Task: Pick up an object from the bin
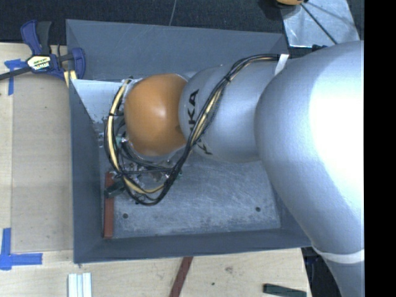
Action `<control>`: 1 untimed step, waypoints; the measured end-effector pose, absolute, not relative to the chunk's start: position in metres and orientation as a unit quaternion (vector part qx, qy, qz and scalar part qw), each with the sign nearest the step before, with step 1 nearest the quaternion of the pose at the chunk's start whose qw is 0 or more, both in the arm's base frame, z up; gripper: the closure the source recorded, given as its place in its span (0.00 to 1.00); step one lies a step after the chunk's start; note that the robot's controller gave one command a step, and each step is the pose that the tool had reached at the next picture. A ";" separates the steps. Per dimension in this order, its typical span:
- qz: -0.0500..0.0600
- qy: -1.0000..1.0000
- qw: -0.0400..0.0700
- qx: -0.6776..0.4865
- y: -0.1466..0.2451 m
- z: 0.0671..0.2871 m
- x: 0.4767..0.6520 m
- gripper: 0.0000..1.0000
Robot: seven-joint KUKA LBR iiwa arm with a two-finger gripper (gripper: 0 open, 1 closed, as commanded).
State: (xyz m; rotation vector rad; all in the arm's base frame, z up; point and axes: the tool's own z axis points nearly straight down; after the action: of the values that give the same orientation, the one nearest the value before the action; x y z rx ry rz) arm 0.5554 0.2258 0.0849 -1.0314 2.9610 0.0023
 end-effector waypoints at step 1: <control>0.001 0.944 0.003 -0.329 0.226 0.085 0.555 1.00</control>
Offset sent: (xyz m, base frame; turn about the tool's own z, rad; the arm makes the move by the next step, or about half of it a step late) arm -0.0156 -0.0047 -0.0149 -0.0999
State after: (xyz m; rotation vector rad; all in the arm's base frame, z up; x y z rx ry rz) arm 0.5554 0.2257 0.0848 -1.0309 2.9613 0.0024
